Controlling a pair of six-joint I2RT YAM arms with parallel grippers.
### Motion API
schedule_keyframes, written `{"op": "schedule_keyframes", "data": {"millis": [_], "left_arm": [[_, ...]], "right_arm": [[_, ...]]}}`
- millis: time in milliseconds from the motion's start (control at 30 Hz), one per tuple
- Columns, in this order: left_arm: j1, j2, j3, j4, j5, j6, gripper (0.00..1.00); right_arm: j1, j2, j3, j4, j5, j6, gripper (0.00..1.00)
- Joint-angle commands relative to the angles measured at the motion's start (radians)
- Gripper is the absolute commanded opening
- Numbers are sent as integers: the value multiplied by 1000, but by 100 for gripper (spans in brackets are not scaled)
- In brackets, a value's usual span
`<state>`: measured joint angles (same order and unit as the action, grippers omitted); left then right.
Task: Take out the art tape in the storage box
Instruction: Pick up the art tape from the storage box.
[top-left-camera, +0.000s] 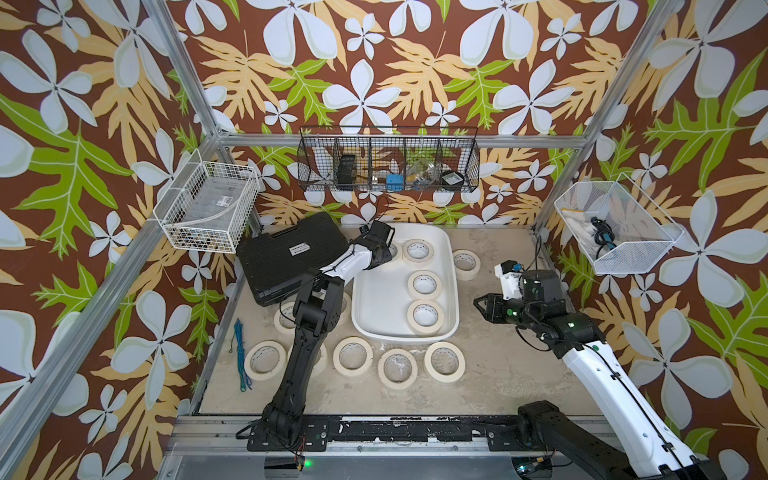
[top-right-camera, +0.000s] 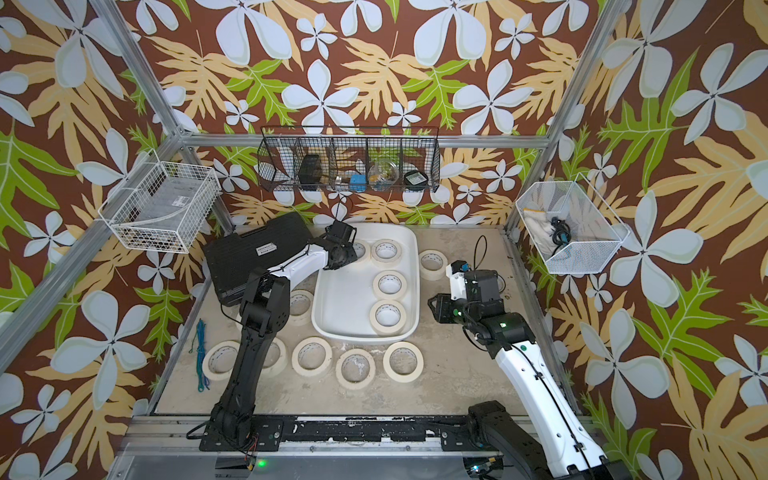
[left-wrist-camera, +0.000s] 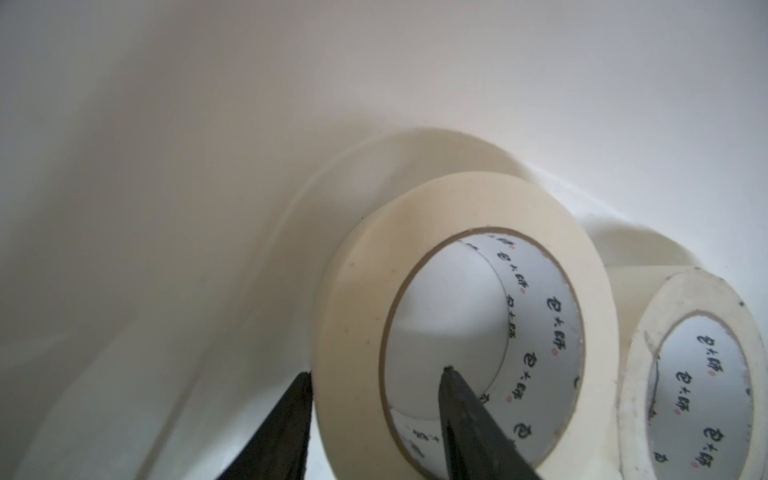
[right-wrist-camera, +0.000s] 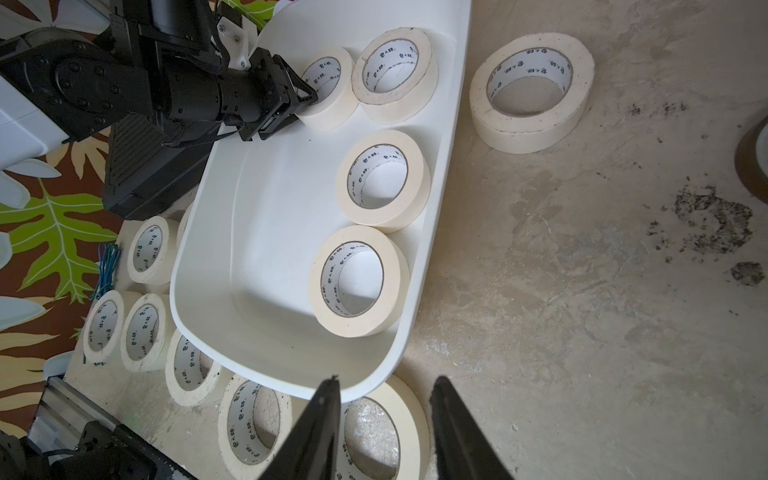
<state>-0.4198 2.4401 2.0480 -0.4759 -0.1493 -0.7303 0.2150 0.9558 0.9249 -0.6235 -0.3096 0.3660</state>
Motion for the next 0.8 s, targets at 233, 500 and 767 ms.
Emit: {"op": "schedule_keyframes", "data": {"millis": [233, 500, 767], "left_arm": [[3, -38, -37, -7, 47, 28, 31], [3, -154, -114, -35, 35, 80, 24], [-5, -348, -292, -47, 4, 127, 23]], "right_arm": [[6, 11, 11, 5, 1, 2, 39], [11, 19, 11, 21, -1, 13, 39], [37, 75, 35, 67, 1, 31, 39]]}}
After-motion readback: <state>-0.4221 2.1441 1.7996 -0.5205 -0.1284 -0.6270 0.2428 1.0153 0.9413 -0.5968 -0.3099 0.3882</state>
